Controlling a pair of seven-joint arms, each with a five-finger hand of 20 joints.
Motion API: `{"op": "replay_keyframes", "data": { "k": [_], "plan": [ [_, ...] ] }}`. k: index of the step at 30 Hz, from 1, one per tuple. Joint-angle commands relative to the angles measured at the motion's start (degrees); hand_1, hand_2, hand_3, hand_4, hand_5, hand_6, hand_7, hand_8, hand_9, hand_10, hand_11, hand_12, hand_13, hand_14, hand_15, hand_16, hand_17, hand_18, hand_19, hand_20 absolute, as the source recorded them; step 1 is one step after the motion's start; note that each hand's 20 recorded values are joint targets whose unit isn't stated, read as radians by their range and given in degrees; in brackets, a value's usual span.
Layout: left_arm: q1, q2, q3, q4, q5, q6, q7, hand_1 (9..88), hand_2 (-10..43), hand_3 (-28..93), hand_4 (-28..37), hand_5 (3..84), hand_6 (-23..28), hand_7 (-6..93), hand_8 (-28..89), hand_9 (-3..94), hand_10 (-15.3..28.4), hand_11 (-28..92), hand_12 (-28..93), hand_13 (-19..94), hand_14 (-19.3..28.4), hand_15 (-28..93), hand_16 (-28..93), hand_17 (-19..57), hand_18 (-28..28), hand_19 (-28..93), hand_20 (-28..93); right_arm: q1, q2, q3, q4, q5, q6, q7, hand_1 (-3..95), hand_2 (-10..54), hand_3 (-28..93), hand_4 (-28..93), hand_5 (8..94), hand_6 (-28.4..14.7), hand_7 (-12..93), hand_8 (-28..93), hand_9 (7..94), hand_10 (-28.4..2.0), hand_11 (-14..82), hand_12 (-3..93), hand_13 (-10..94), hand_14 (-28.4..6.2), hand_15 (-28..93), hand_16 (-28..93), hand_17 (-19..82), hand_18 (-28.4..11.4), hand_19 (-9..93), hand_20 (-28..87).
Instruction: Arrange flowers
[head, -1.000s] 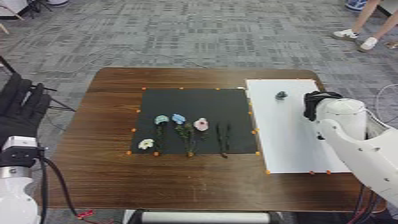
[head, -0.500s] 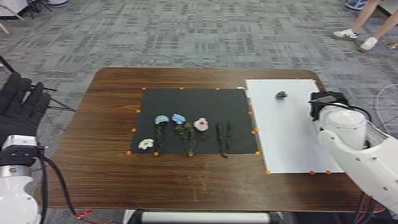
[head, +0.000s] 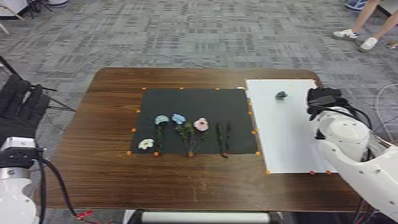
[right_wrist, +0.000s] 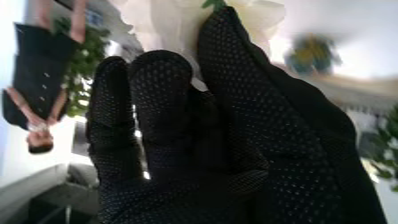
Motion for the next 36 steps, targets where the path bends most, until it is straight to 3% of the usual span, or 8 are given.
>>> {"op": "replay_keyframes", "data": {
  "k": [1,5,15,25,27,34,35,36],
  "plan": [
    [0.7,0.28,0.06,-0.36,-0.51,0.06,0.29,22.4,13.7,71,-28.3,38.3,5.8,8.2,-7,28.9,11.6,13,11,22,12.0,16,-2,-4.3,10.6,18,11,5.81,-1.53,-1.33,-7.8,0.24,0.12,-2.32,61.3,-9.5,73,-28,66.0,1.8,28,-5,79.0,-7.2,27.7,49.3,68,-5.1,61,48,31,-22.1,74,36],
    [-0.37,0.53,1.06,0.0,-0.39,0.12,0.08,22.4,13.6,71,-28.3,38.4,5.8,8.1,-8,28.9,11.6,13,11,22,12.0,16,-2,-4.3,10.6,17,11,8.29,-3.6,-4.26,-9.82,-0.09,1.82,-6.05,61.4,-9.5,73,-28,65.7,1.8,27,-5,78.6,-7.3,28.3,49.2,68,-5.2,61,48,30,-22.1,74,36],
    [-1.99,0.91,2.55,0.67,-0.15,0.3,-0.46,22.3,13.7,71,-28.3,38.4,5.8,8.2,-8,28.9,11.6,13,11,22,12.0,16,-2,-4.3,10.6,17,11,17.6,-14.69,-14.15,-2.43,0.76,4.54,-11.98,61.5,-9.5,72,-28,65.3,1.8,27,-6,77.7,-7.5,29.0,49.6,67,-5.4,62,48,30,-21.9,73,36],
    [-2.58,0.97,3.23,0.84,-0.14,0.34,-0.89,22.4,13.7,71,-28.3,38.4,5.8,8.1,-7,28.9,11.7,13,11,22,12.1,16,-2,-4.3,10.6,17,11,16.32,-18.59,-16.04,-0.24,-0.06,-0.62,-13.87,61.1,-9.5,73,-28,65.6,2.1,27,-6,77.8,-7.5,28.7,49.7,67,-5.1,62,48,30,-21.6,73,36],
    [-2.31,0.93,2.92,0.45,-0.3,1.65,-1.39,22.4,13.6,71,-28.3,38.5,5.8,8.1,-7,28.9,11.7,13,11,22,12.1,16,-2,-4.3,10.6,17,11,15.92,-18.07,-17.16,-0.3,-2.28,-1.32,-14.0,61.1,-9.5,72,-28,65.6,2.1,28,-5,77.8,-7.4,28.6,49.9,67,-5.1,62,48,30,-21.6,73,36],
    [-2.02,0.72,2.69,0.39,-0.83,2.37,-1.09,22.4,13.8,71,-28.3,39.1,6.0,8.2,-8,29.1,11.7,13,11,22,12.0,17,-2,-4.3,10.6,18,11,14.2,-16.96,-18.36,-0.73,-3.74,-3.7,-15.06,60.8,-9.5,72,-28,65.5,2.1,28,-6,77.9,-7.4,28.1,50.1,67,-5.3,62,48,29,-21.8,73,36],
    [-1.96,0.78,2.64,0.18,-1.16,3.23,-1.1,22.4,13.8,71,-28.3,39.2,6.1,8.2,-8,29.1,11.7,13,11,22,12.0,17,-2,-4.3,10.6,18,11,14.27,-16.85,-18.85,-0.71,-3.78,-3.54,-15.2,60.7,-9.5,72,-28,65.5,2.2,27,-6,77.9,-7.4,28.0,50.1,67,-5.3,62,48,29,-21.8,73,36],
    [-1.95,0.83,2.69,-0.28,-1.76,5.15,-1.03,22.4,13.8,71,-28.3,39.4,6.1,8.4,-8,29.3,11.8,13,11,22,12.2,17,-1,-4.3,10.6,18,11,14.31,-16.69,-19.28,-0.78,-3.95,-3.6,-15.41,60.7,-9.5,72,-28,65.5,2.2,28,-6,77.8,-7.4,27.9,50.1,67,-5.3,62,48,29,-21.8,73,36]
  ]
}}
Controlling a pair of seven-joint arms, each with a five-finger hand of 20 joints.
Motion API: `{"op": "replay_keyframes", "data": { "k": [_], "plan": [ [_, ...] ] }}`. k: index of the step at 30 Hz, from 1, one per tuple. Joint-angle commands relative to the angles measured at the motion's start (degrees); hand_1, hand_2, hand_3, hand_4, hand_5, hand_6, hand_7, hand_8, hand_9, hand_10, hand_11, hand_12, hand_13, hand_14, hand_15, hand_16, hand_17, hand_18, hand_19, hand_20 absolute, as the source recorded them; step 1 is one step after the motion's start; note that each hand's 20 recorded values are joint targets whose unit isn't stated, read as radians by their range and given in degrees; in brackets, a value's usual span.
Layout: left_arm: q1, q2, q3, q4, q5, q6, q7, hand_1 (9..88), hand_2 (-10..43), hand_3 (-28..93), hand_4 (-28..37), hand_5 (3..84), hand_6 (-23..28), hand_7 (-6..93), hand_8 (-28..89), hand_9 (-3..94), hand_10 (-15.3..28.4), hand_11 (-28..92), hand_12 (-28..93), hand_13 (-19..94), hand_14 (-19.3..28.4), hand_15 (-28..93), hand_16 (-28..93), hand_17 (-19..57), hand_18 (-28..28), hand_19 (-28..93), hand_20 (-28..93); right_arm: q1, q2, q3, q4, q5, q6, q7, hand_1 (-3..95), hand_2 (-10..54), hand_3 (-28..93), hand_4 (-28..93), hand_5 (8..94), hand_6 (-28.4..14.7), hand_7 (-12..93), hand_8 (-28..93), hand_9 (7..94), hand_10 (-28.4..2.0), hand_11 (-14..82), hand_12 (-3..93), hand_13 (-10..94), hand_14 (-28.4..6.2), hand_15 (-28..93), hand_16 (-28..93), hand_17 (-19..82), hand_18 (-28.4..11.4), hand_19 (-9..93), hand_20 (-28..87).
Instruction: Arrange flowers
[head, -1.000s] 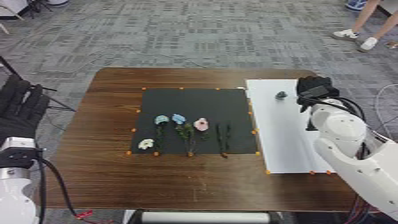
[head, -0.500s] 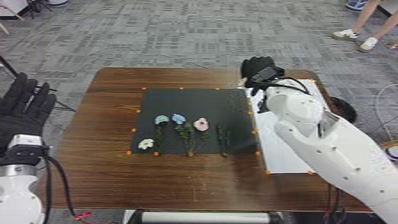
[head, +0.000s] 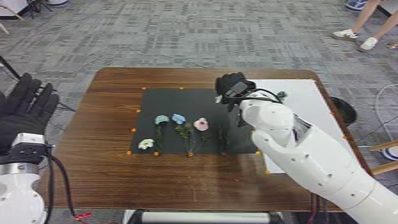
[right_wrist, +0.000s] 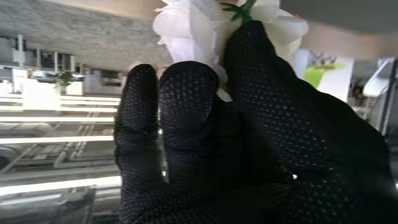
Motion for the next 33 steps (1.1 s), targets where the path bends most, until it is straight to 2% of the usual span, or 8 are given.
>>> {"op": "replay_keyframes", "data": {
  "k": [1,3,10,14,16,23,29,33],
  "plan": [
    [0.52,0.0,-0.03,-0.67,-1.41,3.82,0.02,22.4,13.9,71,-28.3,39.7,6.2,8.5,-8,29.5,12.0,14,11,22,12.3,17,-1,-4.3,10.7,18,11,-1.5,1.95,-2.01,-0.38,-0.9,-1.23,-1.3,60.6,-9.5,72,-28,65.5,2.2,28,-6,77.8,-7.4,27.8,50.1,67,-5.3,62,48,29,-21.8,73,36],
    [0.35,0.16,0.25,-0.51,-2.13,3.32,0.47,22.4,14.1,71,-28.3,39.9,6.3,8.6,-8,29.6,12.1,14,11,22,12.5,18,-1,-4.4,10.7,18,11,-1.57,2.3,-2.71,-0.31,-1.4,-1.21,-1.71,59.7,-9.5,72,-28,65.4,1.9,28,-6,77.7,-7.4,27.5,50.0,67,-5.6,62,48,29,-21.9,73,36],
    [0.55,0.11,0.06,-0.46,-1.59,3.21,-0.11,22.3,14.3,71,-28.3,40.1,6.5,8.8,-8,29.7,12.3,15,10,22,12.4,19,-2,-4.5,10.6,19,11,-2.38,3.09,-2.77,-0.69,-1.43,-2.11,-1.49,58.6,-9.5,73,-28,65.0,2.1,25,-12,77.7,-7.2,24.5,49.0,66,-5.6,62,48,29,-22.1,73,36],
    [0.76,0.15,0.02,-0.56,-3.27,3.1,0.48,22.2,14.3,71,-28.3,40.1,6.5,8.9,-8,29.7,12.3,15,10,22,12.5,19,-2,-4.5,10.6,19,11,-2.89,3.31,-2.26,-1.34,0.15,-2.29,-1.26,57.9,-9.5,73,-28,63.7,1.7,24,-15,77.3,-7.3,20.4,46.2,66,-5.8,62,47,28,-22.2,72,36],
    [1.0,0.1,-0.16,-0.76,-2.79,3.57,0.47,22.1,14.3,72,-28.3,40.1,6.5,8.9,-8,29.7,12.3,15,10,22,12.5,19,-2,-4.5,10.7,19,11,-3.09,3.21,-1.89,-1.67,0.66,-3.33,-1.18,57.7,-9.5,73,-28,63.7,1.7,24,-15,76.9,-7.3,19.3,45.5,66,-5.9,62,47,28,-22.2,72,36],
    [1.48,0.2,-0.67,-1.02,-3.19,3.29,0.99,22.1,14.2,72,-28.3,40.1,6.5,8.9,-8,29.3,12.2,15,10,22,12.3,19,-2,-4.5,10.6,19,11,-2.95,3.39,-1.19,-2.48,1.03,-4.11,-1.07,55.1,-9.5,73,-28,61.4,0.8,21,-14,74.3,-7.7,14.3,42.6,64,-6.6,63,46,27,-22.3,71,36],
    [1.82,0.05,-0.6,-1.18,-4.76,3.26,1.72,21.9,14.1,72,-28.3,40.1,6.5,9.0,-8,29.5,12.2,15,10,22,12.4,19,-2,-4.4,10.6,19,11,-2.56,3.27,-0.43,-2.63,2.02,-5.21,-0.62,51.9,-9.5,77,-28,60.2,0.3,20,-13,69.2,-9.5,20.5,33.0,62,-7.4,64,44,26,-22.4,71,36],
    [1.91,0.07,-0.65,-1.16,-4.68,3.27,1.85,21.8,14.0,72,-28.3,40.1,6.5,9.1,-8,29.5,12.2,15,10,22,12.4,19,-2,-4.4,10.6,19,11,-2.48,3.23,0.1,-2.73,2.5,-5.7,-0.34,51.0,-9.5,78,-28,58.6,-0.1,20,-13,65.0,-11.8,25.5,23.3,61,-7.7,64,43,25,-22.7,71,35]
  ]
}}
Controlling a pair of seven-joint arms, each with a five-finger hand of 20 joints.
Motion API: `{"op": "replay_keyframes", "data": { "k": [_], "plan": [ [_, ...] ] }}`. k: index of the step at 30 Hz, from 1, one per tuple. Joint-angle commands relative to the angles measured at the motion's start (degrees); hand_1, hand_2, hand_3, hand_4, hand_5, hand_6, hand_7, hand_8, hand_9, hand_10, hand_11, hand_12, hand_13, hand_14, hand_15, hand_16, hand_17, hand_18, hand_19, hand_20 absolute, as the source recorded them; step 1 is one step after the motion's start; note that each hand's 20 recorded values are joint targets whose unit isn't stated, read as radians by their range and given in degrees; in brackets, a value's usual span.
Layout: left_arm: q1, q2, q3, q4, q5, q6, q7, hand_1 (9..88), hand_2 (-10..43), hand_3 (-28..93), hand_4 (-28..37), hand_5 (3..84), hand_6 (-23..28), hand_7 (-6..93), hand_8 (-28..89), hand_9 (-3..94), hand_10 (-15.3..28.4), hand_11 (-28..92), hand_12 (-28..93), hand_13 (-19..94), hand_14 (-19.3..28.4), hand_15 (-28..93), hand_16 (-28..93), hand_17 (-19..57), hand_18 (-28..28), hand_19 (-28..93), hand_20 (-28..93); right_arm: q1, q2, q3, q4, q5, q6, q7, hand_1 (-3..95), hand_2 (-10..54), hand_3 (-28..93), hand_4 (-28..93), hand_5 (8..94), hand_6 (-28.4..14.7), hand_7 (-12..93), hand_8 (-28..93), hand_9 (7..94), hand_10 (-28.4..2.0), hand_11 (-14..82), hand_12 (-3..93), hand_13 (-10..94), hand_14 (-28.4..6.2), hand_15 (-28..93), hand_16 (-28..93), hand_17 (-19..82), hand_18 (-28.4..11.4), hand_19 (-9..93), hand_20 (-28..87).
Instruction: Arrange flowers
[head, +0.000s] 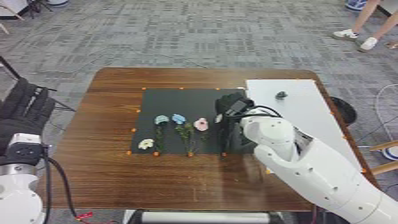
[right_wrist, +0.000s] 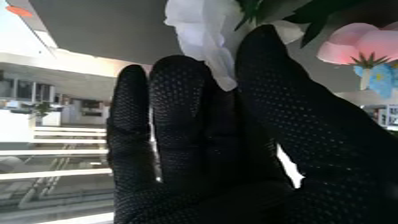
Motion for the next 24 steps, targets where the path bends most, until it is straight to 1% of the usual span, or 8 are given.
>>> {"op": "replay_keyframes", "data": {
  "k": [1,3,5,7,11,13,14,24],
  "plan": [
    [1.03,0.0,-0.21,-0.51,-1.19,0.26,1.21,21.8,14.0,72,-28.3,40.1,6.5,9.1,-8,29.6,12.2,15,10,22,12.4,19,-2,-4.4,10.6,19,11,0.94,0.24,1.38,-0.2,0.47,-0.92,0.94,50.8,-9.5,78,-28,58.5,-0.1,20,-13,64.3,-12.0,25.3,22.6,61,-7.8,64,43,25,-22.7,71,35],
    [1.11,-0.07,-0.32,-0.49,-1.34,0.09,1.38,21.8,14.0,72,-28.3,40.3,6.5,9.2,-8,30.6,12.7,16,10,23,12.4,19,-2,-4.3,10.6,19,11,0.62,0.16,1.93,-0.73,0.95,-1.64,1.22,50.4,-9.5,78,-28,58.2,-0.2,20,-13,62.2,-12.4,24.4,21.7,61,-8.0,65,43,25,-22.7,71,35],
    [1.33,-0.13,-0.49,-0.69,-1.34,0.6,1.54,21.9,14.0,72,-28.3,41.1,6.5,9.9,-8,33.1,13.4,18,11,23,12.5,20,-2,-4.2,10.6,19,11,0.43,0.33,2.1,-1.22,0.78,-1.5,0.77,50.1,-9.5,79,-28,57.4,-0.7,20,-13,60.9,-12.9,24.1,21.4,61,-8.2,65,42,25,-22.8,71,35],
    [1.2,-0.09,-0.42,-0.56,-1.56,0.24,1.49,21.9,14.0,72,-28.3,41.3,6.5,10.1,-8,33.5,13.5,18,11,23,12.5,21,-2,-4.2,10.5,19,11,0.37,0.55,2.37,-1.98,0.95,-2.31,0.74,49.7,-9.5,79,-28,57.2,-0.8,20,-13,60.2,-13.1,23.9,21.1,61,-8.4,66,42,25,-22.7,71,35],
    [1.21,-0.14,-0.38,-0.59,-1.46,0.32,1.64,21.9,14.0,72,-28.3,41.3,6.5,10.3,-8,33.5,13.5,18,11,23,12.6,21,-3,-4.1,10.5,19,11,-0.12,0.77,3.9,-4.23,1.99,-5.74,0.84,48.6,-9.5,80,-28,56.7,-1.0,20,-13,59.0,-13.6,23.3,20.7,59,-9.2,67,42,24,-22.9,70,35],
    [1.67,-0.25,-0.6,-0.85,-1.64,0.66,1.78,21.8,13.9,73,-28.3,41.2,6.4,10.3,-8,33.4,13.5,18,11,23,12.6,21,-3,-4.2,10.5,19,11,-0.23,0.97,4.17,-5.04,1.63,-5.91,0.51,48.2,-9.5,80,-28,56.4,-1.1,20,-13,58.7,-13.6,22.6,20.3,59,-9.6,67,41,24,-23.0,70,35],
    [1.34,-0.2,-0.43,-0.63,-1.63,0.54,1.61,21.8,13.9,73,-28.3,41.3,6.4,10.3,-8,33.4,13.5,18,11,23,12.6,21,-3,-4.2,10.5,19,11,-0.45,1.07,4.52,-5.45,1.73,-6.29,0.5,48.1,-9.5,80,-28,56.2,-1.2,20,-13,58.5,-13.7,22.3,20.2,59,-9.8,67,40,24,-23.1,70,35],
    [1.41,-0.19,-0.57,-0.7,-1.5,0.43,1.57,21.8,13.8,73,-28.3,41.1,6.4,10.2,-8,33.1,13.5,18,11,23,12.6,21,-3,-4.2,10.5,19,11,-0.69,1.26,4.89,-6.1,2.14,-9.47,0.99,46.0,-9.5,81,-28,54.7,-2.0,18,-12,56.2,-14.8,19.7,19.4,58,-11.1,67,37,22,-23.4,70,34]
  ]
}}
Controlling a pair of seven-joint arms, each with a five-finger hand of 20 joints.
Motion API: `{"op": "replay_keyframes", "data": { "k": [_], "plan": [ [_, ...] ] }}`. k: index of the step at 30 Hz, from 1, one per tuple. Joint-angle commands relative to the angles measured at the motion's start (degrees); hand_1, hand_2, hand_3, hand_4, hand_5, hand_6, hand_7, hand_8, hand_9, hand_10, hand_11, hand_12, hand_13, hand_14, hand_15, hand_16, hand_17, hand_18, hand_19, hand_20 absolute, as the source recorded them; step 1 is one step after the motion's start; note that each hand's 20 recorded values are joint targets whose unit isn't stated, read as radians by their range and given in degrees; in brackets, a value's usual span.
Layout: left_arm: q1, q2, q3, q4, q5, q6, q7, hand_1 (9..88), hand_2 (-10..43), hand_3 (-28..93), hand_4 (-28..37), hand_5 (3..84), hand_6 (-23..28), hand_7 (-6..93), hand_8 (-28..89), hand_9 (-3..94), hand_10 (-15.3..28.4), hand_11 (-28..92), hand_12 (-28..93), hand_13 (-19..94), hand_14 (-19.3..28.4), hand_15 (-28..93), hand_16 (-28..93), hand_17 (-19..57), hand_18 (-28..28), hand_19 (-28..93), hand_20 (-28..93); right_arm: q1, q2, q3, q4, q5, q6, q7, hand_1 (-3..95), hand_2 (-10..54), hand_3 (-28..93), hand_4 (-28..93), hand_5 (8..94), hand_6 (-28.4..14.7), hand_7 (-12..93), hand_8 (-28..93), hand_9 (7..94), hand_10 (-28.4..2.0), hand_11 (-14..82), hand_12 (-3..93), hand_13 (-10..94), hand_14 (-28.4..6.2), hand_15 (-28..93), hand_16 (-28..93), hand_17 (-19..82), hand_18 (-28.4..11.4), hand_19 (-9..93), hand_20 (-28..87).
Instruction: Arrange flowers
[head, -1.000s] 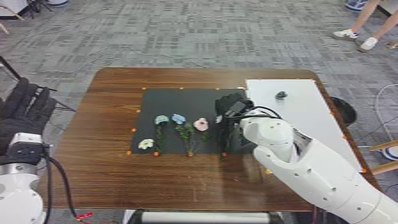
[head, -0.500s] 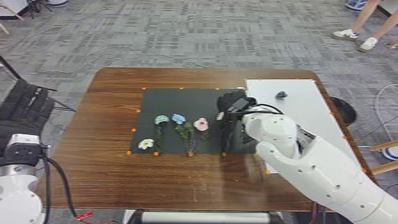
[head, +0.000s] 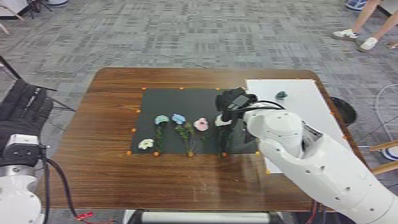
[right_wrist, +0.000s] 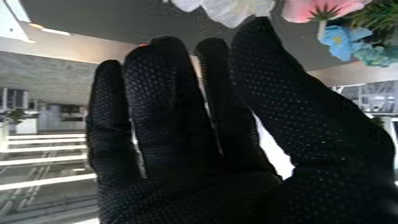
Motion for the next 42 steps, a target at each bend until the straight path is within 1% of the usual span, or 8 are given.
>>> {"op": "replay_keyframes", "data": {
  "k": [1,10,13,18,22,29,39,42],
  "plan": [
    [0.83,-0.14,-0.26,-0.44,-0.31,0.44,0.91,21.8,13.8,73,-28.3,41.1,6.4,10.2,-8,33.1,13.5,18,11,23,12.6,21,-3,-4.2,10.5,19,11,0.14,0.69,1.14,-0.36,-0.04,-1.95,0.56,45.9,-9.5,81,-28,54.6,-2.2,18,-12,55.9,-14.8,19.5,19.4,57,-11.2,68,36,22,-23.4,70,34],
    [0.48,0.05,0.33,-0.28,0.0,0.21,0.76,21.9,13.8,72,-28.3,41.0,6.4,10.0,-8,32.9,13.5,18,11,23,12.6,21,-3,-4.2,10.5,19,11,0.79,0.8,6.9,0.98,3.1,4.08,5.4,42.4,-9.5,82,-28,53.7,-2.9,16,-11,54.5,-15.6,18.5,19.6,56,-12.5,70,31,22,-23.7,70,34],
    [1.24,0.36,-0.14,-0.46,1.02,-1.36,-0.18,21.9,13.8,72,-28.3,41.1,6.5,10.0,-8,32.9,13.5,18,11,23,12.6,21,-3,-4.2,10.5,19,11,2.14,1.48,8.98,3.97,5.08,5.89,8.05,40.5,-9.5,82,-28,52.4,-3.5,15,-11,51.1,-17.0,17.3,19.2,53,-14.2,68,29,22,-24.0,70,34],
    [1.78,0.42,-0.54,-0.83,0.88,-0.67,0.54,22.0,13.8,72,-28.3,41.0,6.4,10.0,-8,32.8,13.4,18,11,23,12.7,21,-3,-4.3,10.6,19,11,3.72,3.55,11.11,7.18,5.72,6.45,10.98,39.1,-9.5,83,-28,48.9,-5.2,14,-10,43.8,-18.6,14.6,18.0,46,-16.0,63,23,21,-24.6,70,33],
    [1.34,0.54,-0.27,-0.67,1.04,-1.04,0.38,22.0,13.7,72,-28.3,40.9,6.3,9.9,-8,32.8,13.4,18,11,23,12.8,21,-3,-4.2,10.6,19,11,5.47,4.56,10.76,10.43,7.02,6.96,12.61,38.4,-9.5,83,-28,45.8,-6.2,13,-10,40.4,-19.4,13.4,17.3,44,-16.9,61,20,21,-24.8,71,33],
    [1.18,0.65,-0.14,-0.72,1.01,-0.99,0.42,22.0,13.7,72,-28.3,40.9,6.3,9.9,-8,32.8,13.3,18,11,23,12.8,21,-3,-4.2,10.6,19,11,6.61,5.57,10.8,13.85,6.93,1.62,13.32,39.4,-9.5,83,-28,43.5,-6.3,11,-10,38.4,-17.9,13.1,15.8,44,-16.9,61,19,21,-24.9,71,32],
    [1.57,0.37,-0.26,-0.93,1.2,-0.9,0.77,22.9,12.5,72,-28.3,40.9,6.3,10.1,-8,32.8,13.2,18,11,23,12.8,21,-3,-4.2,10.6,19,11,8.23,4.8,6.35,20.51,4.52,2.67,11.08,43.7,-9.5,86,-28,39.7,-5.0,12,-10,35.9,-15.1,13.7,13.5,46,-14.4,60,18,21,-24.0,71,31],
    [1.36,0.29,-0.13,-0.58,1.47,-1.79,0.45,23.1,12.5,72,-28.3,40.9,6.2,10.0,-8,32.8,13.2,18,11,23,12.8,21,-3,-4.2,10.6,18,11,8.42,4.71,5.4,21.3,4.65,2.32,11.05,43.2,-9.5,85,-28,38.7,-5.5,12,-11,35.9,-14.6,14.4,13.0,46,-14.2,60,18,22,-23.9,71,31]
  ]
}}
